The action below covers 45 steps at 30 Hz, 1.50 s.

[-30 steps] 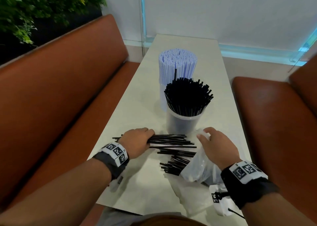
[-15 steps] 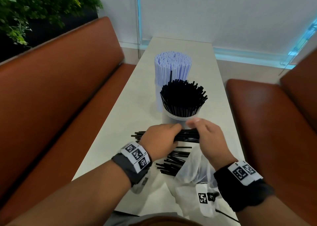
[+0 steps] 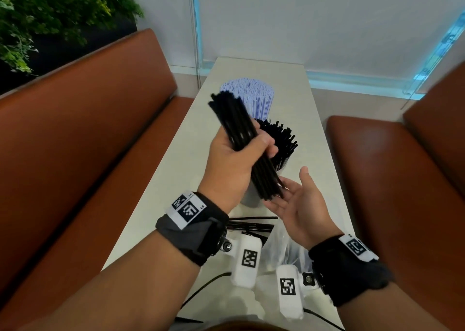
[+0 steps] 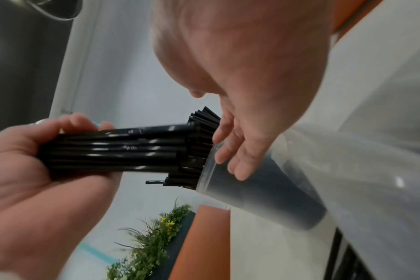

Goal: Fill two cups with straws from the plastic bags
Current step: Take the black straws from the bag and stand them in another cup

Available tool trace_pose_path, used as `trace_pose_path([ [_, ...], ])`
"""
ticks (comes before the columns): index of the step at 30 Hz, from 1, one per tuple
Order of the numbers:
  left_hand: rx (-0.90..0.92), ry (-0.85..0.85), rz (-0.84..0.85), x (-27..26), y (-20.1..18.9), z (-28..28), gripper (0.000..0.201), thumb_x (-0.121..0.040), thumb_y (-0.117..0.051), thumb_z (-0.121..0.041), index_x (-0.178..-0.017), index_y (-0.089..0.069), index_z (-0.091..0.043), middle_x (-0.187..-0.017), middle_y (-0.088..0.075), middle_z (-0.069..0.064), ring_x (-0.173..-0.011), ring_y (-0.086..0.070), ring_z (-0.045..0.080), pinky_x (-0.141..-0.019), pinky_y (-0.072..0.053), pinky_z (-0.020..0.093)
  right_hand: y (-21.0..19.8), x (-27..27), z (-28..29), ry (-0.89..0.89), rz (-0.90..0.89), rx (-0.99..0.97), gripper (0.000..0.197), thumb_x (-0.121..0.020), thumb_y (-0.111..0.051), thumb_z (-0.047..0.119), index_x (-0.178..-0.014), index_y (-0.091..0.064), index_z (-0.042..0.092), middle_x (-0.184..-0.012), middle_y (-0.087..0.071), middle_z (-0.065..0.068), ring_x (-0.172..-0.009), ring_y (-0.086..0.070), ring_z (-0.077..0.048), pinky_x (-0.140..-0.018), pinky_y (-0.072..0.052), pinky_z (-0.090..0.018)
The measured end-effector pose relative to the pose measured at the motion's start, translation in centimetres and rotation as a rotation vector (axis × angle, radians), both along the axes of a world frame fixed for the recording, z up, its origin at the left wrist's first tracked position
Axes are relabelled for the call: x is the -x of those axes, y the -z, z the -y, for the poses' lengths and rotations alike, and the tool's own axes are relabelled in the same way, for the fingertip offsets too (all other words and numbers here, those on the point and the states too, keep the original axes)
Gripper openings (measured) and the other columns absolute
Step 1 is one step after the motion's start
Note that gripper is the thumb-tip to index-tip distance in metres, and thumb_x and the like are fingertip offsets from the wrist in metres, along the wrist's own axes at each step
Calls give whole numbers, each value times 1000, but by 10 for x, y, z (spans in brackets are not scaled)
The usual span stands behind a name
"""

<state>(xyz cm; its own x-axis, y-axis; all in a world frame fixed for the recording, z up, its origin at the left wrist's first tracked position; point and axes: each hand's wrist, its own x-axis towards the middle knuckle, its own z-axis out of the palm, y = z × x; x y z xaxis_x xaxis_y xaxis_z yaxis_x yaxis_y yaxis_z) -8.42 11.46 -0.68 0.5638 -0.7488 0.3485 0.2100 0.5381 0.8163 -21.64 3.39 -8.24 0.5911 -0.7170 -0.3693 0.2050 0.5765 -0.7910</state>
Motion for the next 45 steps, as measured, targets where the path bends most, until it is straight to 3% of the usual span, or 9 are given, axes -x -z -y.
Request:
trace_pose_path([
  [7,-39,-21,-175,19,2,11,19,-83,-63,2,-89,-57,-14,-70,-61,6,-67,-62,23,-75,-56,36,-8,-5,-3,7,167,-105,66,-106,-35,50,-137,-53,-5,-131,-64,-24,-122,-63,-35,-103,-50,-50],
  [11,-80,-24,-199,18,3,12,20,-85,-63,4,-92,-55,-13,-73,-59,10,-65,-61,25,-71,-57,36,-12,-4,-4,-126,89,81,57,-107,-36,45,-137,-55,0,-131,-64,-22,-124,-61,-35,-105,-47,-51],
  [15,-86,-18,-209,11,10,8,20,-91,-58,8,-98,-53,-9,-75,-60,11,-66,-61,25,-71,-56,38,-13,3,-5,-112,-86,644,33,-85,-63,24,-117,-66,20,-112,-70,-5,-104,-64,-18,-84,-54,-31],
  [17,-124,-5,-182,12,13,4,18,-90,-61,5,-96,-55,-11,-76,-61,10,-68,-61,25,-73,-56,38,-13,3,-11,-329,-281,929,33,-81,-72,33,-112,-62,36,-103,-71,5,-96,-67,-11,-82,-56,-29],
  [22,-153,27,-186,4,13,-3,25,-82,-68,-4,-104,-59,-13,-76,-66,8,-72,-68,24,-80,-57,41,-7,-2,-19,-290,-599,1083,19,-82,-59,50,-86,-55,32,-70,-62,3,-54,-52,-5,-53,-43,-22],
  [28,-197,-11,-68,-6,5,-4,12,-86,-65,-7,-94,-63,-17,-69,-60,5,-65,-65,23,-73,-56,41,-6,-1,-17,-405,-705,1177,29,-88,-66,45,-114,-58,35,-91,-66,11,-80,-62,-4,-72,-53,-29],
  [32,-221,-97,-7,-33,-8,3,12,-89,-64,-5,-94,-57,-13,-70,-61,6,-66,-65,27,-66,-56,38,-11,9,7,-421,-740,1365,53,-84,-66,29,-131,-46,42,-94,-48,22,-88,-51,13,-67,-38,-11],
  [36,-231,-115,-2,-41,-22,17,17,-92,-65,-2,-94,-57,-16,-72,-64,5,-65,-65,25,-64,-54,37,-8,-1,27,-264,-931,1378,31,-93,-52,34,-123,-48,35,-62,-48,10,-62,-52,-4,-52,-32,-22],
  [45,-115,-286,-159,-51,-36,43,19,-89,-67,-2,-92,-56,-18,-80,-62,7,-68,-65,26,-73,-57,42,13,-20,42,-340,-981,1379,23,-102,-43,45,-109,-52,25,-91,-56,2,-82,-55,-21,-65,-39,-33],
])
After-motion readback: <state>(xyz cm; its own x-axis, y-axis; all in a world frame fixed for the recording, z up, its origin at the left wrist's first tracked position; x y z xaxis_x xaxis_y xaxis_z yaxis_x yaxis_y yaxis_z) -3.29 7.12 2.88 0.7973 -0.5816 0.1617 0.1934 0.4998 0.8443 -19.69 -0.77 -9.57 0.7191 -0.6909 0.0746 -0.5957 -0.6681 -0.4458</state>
